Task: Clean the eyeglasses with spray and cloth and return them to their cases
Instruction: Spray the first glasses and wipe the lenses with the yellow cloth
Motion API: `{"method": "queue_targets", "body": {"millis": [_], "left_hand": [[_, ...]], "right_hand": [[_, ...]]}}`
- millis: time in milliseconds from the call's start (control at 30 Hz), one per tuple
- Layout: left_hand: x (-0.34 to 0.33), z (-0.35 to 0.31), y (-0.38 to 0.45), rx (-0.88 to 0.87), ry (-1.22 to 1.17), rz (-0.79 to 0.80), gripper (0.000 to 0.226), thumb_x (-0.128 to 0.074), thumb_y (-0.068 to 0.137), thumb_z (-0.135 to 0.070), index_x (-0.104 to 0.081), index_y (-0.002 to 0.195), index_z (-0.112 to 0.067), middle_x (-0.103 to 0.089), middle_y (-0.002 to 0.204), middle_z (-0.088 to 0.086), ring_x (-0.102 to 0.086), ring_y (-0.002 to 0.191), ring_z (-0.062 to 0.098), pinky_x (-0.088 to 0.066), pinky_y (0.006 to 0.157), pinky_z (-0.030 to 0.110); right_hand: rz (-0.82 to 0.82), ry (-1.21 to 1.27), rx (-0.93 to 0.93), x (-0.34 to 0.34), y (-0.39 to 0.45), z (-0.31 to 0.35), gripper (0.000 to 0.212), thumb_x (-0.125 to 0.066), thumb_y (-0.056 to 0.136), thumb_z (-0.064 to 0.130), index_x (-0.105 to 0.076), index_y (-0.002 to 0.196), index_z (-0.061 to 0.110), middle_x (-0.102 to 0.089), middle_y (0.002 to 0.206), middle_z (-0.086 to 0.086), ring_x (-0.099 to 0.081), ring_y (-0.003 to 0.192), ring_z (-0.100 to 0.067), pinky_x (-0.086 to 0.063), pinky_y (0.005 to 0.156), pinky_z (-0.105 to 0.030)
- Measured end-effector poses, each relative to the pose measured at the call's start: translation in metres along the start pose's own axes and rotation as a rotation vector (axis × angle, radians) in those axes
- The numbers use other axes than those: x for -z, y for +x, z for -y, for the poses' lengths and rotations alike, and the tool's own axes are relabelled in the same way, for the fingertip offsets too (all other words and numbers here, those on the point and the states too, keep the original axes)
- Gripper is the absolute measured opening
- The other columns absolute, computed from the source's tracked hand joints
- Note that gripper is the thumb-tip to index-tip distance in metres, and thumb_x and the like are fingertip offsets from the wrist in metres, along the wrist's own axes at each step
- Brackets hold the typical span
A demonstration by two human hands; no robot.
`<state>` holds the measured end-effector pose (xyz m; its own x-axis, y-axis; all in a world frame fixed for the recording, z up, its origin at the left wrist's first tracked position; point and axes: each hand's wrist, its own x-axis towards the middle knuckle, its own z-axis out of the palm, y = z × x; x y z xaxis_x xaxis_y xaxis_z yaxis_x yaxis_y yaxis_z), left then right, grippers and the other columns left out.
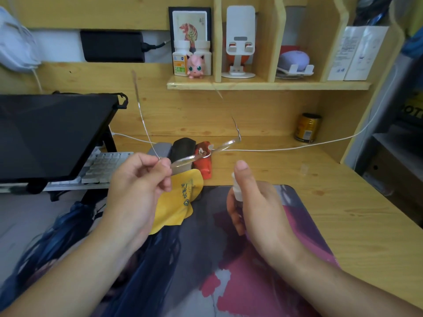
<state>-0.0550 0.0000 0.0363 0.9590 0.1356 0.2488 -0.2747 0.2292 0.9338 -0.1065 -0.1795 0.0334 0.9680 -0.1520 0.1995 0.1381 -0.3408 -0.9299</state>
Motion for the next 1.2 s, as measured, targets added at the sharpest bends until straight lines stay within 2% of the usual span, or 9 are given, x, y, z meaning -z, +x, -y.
{"method": "queue_targets", "body": {"millis": [167,300,367,467,633,833,1000,1100,1200], "left_hand": [[-0.004,-0.01,0.0,0.435,-0.339,0.046,0.005,-0.063,0.084,-0.001,-0.062,0.082,-0.005,-0.06,0.066,0.004,-0.052,0.056,0.012,-0.05,0.052,0.019],[-0.007,-0.01,-0.004,0.575,-0.358,0.081,0.006,-0.063,0.079,-0.001,-0.065,0.085,-0.004,-0.057,0.065,0.005,-0.051,0.054,0.011,-0.047,0.046,0.019],[-0.008,-0.009,-0.006,0.593,-0.351,0.094,0.006,-0.061,0.085,0.0,-0.066,0.086,-0.004,-0.056,0.065,0.005,-0.05,0.054,0.011,-0.046,0.046,0.018],[-0.008,-0.008,-0.007,0.596,-0.326,0.092,0.006,-0.062,0.086,-0.001,-0.066,0.089,-0.003,-0.057,0.065,0.005,-0.051,0.054,0.011,-0.046,0.046,0.018],[-0.009,-0.007,-0.006,0.583,-0.296,0.082,0.006,-0.06,0.089,-0.001,-0.065,0.091,-0.003,-0.057,0.065,0.005,-0.05,0.054,0.012,-0.045,0.045,0.018],[-0.006,-0.008,-0.005,0.584,-0.302,0.064,0.004,-0.062,0.088,-0.001,-0.066,0.086,-0.003,-0.057,0.067,0.006,-0.05,0.056,0.013,-0.047,0.048,0.02],[-0.006,-0.008,-0.004,0.583,-0.307,0.05,0.008,-0.062,0.087,0.0,-0.066,0.081,-0.003,-0.058,0.068,0.007,-0.05,0.057,0.013,-0.047,0.048,0.02],[-0.006,-0.009,-0.005,0.587,-0.303,0.043,0.01,-0.061,0.087,0.0,-0.066,0.079,-0.003,-0.058,0.068,0.007,-0.05,0.057,0.013,-0.047,0.048,0.019],[-0.006,-0.01,-0.005,0.588,-0.299,0.03,0.013,-0.06,0.089,0.001,-0.066,0.078,-0.003,-0.058,0.067,0.006,-0.05,0.056,0.013,-0.047,0.048,0.019]], "right_hand": [[-0.032,0.0,0.071,-0.01,-0.002,-0.006,0.089,-0.027,0.08,0.084,-0.046,0.061,-0.001,-0.042,0.049,-0.003,-0.042,0.049,-0.012,-0.036,0.055,-0.031],[-0.043,-0.007,0.118,-0.018,-0.002,-0.006,0.086,-0.03,0.082,0.083,-0.041,0.065,0.0,-0.037,0.05,-0.006,-0.038,0.051,-0.02,-0.035,0.053,-0.042],[-0.056,-0.038,0.144,-0.02,-0.001,-0.003,0.089,-0.028,0.082,0.086,-0.039,0.066,-0.001,-0.036,0.053,-0.015,-0.038,0.054,-0.032,-0.04,0.054,-0.048],[-0.07,-0.072,0.159,-0.019,0.0,-0.001,0.085,-0.03,0.085,0.08,-0.038,0.065,-0.002,-0.037,0.059,-0.021,-0.039,0.058,-0.035,-0.04,0.055,-0.05],[-0.068,-0.09,0.185,-0.02,0.0,0.001,0.075,-0.03,0.087,0.068,-0.037,0.063,-0.002,-0.035,0.06,-0.022,-0.037,0.059,-0.036,-0.037,0.054,-0.05],[-0.163,0.064,0.175,-0.003,0.008,0.0,0.086,-0.031,0.084,0.078,-0.037,0.059,-0.004,-0.039,0.056,-0.023,-0.035,0.051,-0.025,-0.033,0.05,-0.044],[-0.286,0.059,0.133,0.015,0.018,-0.007,0.078,-0.031,0.091,0.067,-0.048,0.052,0.001,-0.045,0.04,-0.004,-0.043,0.042,-0.01,-0.035,0.05,-0.024],[-0.298,0.045,0.108,0.016,0.021,-0.007,0.07,-0.032,0.093,0.055,-0.047,0.049,0.002,-0.046,0.039,0.001,-0.043,0.04,-0.008,-0.035,0.053,-0.027],[-0.282,0.051,0.093,0.014,0.021,-0.007,0.07,-0.032,0.091,0.058,-0.049,0.054,0.002,-0.046,0.04,0.0,-0.043,0.042,-0.01,-0.035,0.055,-0.028]]}}
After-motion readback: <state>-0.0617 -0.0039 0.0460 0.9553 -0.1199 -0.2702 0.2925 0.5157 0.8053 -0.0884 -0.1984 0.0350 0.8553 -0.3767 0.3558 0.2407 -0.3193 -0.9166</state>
